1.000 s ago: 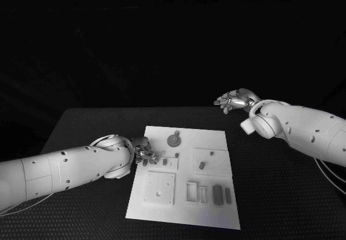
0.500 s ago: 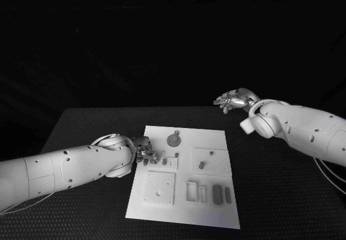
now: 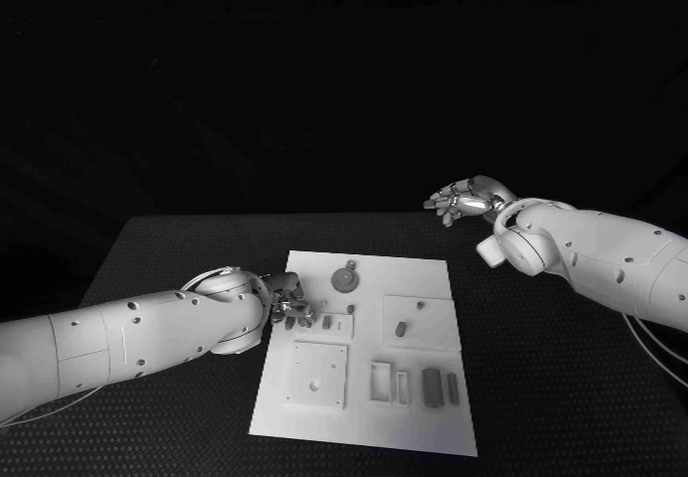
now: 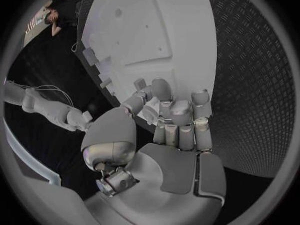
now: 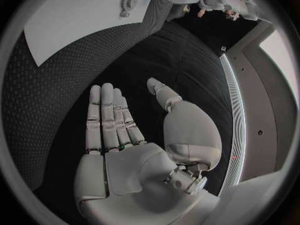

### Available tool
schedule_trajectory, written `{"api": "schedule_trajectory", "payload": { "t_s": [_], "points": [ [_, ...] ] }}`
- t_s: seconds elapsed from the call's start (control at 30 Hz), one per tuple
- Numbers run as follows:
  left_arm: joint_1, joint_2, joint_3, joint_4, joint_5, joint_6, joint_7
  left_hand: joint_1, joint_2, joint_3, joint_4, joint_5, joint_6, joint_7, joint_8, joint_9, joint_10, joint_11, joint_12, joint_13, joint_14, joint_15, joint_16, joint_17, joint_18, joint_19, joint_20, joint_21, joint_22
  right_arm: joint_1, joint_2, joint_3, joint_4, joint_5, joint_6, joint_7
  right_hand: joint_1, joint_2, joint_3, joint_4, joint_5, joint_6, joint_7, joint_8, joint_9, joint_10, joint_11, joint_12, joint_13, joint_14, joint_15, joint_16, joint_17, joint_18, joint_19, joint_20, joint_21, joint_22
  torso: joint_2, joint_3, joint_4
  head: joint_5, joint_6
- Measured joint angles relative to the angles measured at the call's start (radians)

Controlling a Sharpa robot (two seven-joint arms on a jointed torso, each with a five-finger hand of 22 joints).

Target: Assemble the parts on the task board

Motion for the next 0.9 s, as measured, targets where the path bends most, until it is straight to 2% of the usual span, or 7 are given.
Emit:
{"api": "schedule_trajectory", "payload": {
  "t_s": [0.33, 0.6, 0.9],
  "points": [
    [0.001, 0.004, 0.002, 0.005, -0.045, 0.012, -0.01, 0.0, 0.0, 0.0, -0.004, 0.015, -0.002, -0.002, 0.007, 0.0, 0.0, 0.0, 0.011, 0.002, 0.0, 0.0, 0.007, 0.0, 0.0, 0.004, -0.004, 0.0, 0.0, 0.0, 0.0, 0.0, 0.0, 0.0, 0.0, 0.0, 0.0, 0.0, 0.0, 0.0, 0.0, 0.0, 0.0, 0.0, 0.0, 0.0, 0.0, 0.0, 0.0, 0.0, 0.0, 0.0, 0.0, 0.0, 0.0, 0.0, 0.0, 0.001, 0.0, 0.0, 0.0001, 0.0, 0.001],
    [0.0, 0.004, 0.004, 0.012, -0.072, 0.015, -0.023, 0.0, 0.0, -0.002, -0.006, 0.066, -0.003, -0.003, 0.029, 0.005, 0.004, -0.004, 0.038, 0.009, 0.0, 0.0, 0.028, 0.0, 0.0, 0.012, -0.005, 0.007, 0.0, 0.0, 0.0, 0.0, 0.0, 0.0, 0.0, 0.0, 0.0, 0.0, 0.0, 0.0, 0.0, 0.0, 0.0, 0.0, 0.0, 0.0, 0.0, 0.0, -0.001, 0.0, 0.0, 0.0, 0.0, 0.0, 0.0, 0.0, 0.0, 0.001, 0.0, 0.0, 0.0004, 0.0, -0.001],
    [-0.001, 0.003, 0.005, 0.014, -0.087, 0.015, -0.031, 0.0, 0.0, -0.004, -0.007, 0.066, -0.003, -0.003, 0.037, 0.011, 0.004, -0.004, 0.048, 0.01, 0.0, 0.0, 0.032, 0.001, -0.001, 0.016, -0.009, 0.012, 0.001, 0.0, 0.0, 0.0, 0.0, 0.0, 0.0, 0.0, 0.0, 0.0, 0.0, 0.0, 0.0, 0.0, 0.0, 0.0, -0.001, 0.0, 0.0, 0.004, -0.002, 0.0, 0.0, 0.0, 0.0, 0.0, 0.0, 0.0, -0.001, 0.002, 0.0, -0.0005, 0.0011, 0.001, 0.0]
  ]
}}
